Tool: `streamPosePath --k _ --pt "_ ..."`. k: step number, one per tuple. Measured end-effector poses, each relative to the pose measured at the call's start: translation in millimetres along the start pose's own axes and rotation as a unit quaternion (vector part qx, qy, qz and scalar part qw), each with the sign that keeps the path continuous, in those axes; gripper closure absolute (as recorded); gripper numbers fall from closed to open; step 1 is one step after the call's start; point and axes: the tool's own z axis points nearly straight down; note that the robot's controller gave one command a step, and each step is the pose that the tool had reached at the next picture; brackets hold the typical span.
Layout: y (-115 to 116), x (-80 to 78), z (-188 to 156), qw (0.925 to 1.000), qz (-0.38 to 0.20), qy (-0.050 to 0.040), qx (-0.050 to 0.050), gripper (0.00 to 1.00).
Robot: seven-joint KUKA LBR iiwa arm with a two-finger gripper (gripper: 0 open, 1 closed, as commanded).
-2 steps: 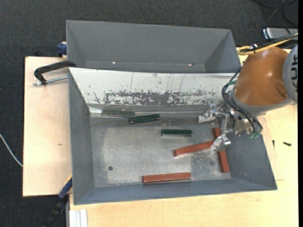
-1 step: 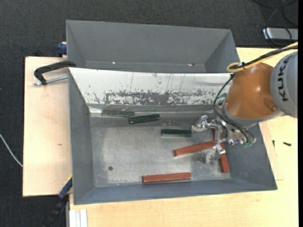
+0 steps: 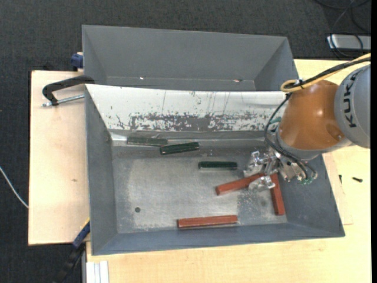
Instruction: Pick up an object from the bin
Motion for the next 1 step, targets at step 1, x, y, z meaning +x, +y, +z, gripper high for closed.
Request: streamPosePath --k 1 --pt "0.1 0.0 0.1 1.0 0.0 -0.0002 0.0 1.0"
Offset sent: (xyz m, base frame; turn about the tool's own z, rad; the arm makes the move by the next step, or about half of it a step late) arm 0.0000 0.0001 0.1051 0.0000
